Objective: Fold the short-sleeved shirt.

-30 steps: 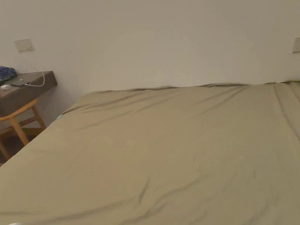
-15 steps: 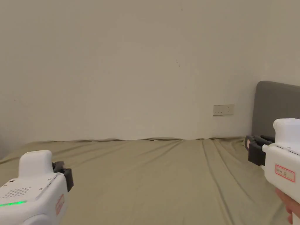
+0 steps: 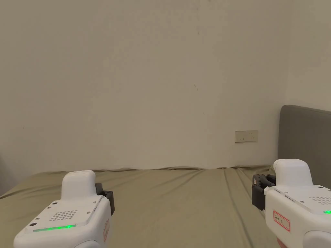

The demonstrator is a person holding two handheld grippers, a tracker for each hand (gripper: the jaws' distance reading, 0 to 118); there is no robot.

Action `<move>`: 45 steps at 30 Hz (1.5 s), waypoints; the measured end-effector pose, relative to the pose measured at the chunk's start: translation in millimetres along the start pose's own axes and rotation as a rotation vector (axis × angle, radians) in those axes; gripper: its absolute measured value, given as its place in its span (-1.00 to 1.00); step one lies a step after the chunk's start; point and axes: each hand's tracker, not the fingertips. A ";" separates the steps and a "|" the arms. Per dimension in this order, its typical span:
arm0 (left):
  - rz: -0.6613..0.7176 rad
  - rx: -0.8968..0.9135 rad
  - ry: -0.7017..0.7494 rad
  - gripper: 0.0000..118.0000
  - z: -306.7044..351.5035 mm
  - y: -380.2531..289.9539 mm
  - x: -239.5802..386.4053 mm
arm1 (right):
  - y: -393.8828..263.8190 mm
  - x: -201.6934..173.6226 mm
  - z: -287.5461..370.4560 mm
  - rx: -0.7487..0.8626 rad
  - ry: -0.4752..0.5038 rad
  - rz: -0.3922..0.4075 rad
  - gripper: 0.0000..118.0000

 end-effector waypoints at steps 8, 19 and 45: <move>-0.011 0.034 -0.031 -0.99 10.8 12.5 5.0 | 3.9 -6.5 7.3 0.007 0.003 0.009 -0.92; -0.029 0.011 -0.049 1.00 17.2 13.2 13.0 | 12.5 -7.5 18.4 0.050 -0.018 0.014 1.00; -0.012 0.020 -0.087 1.00 20.4 22.4 9.4 | 8.4 -16.9 12.3 0.015 0.003 0.040 1.00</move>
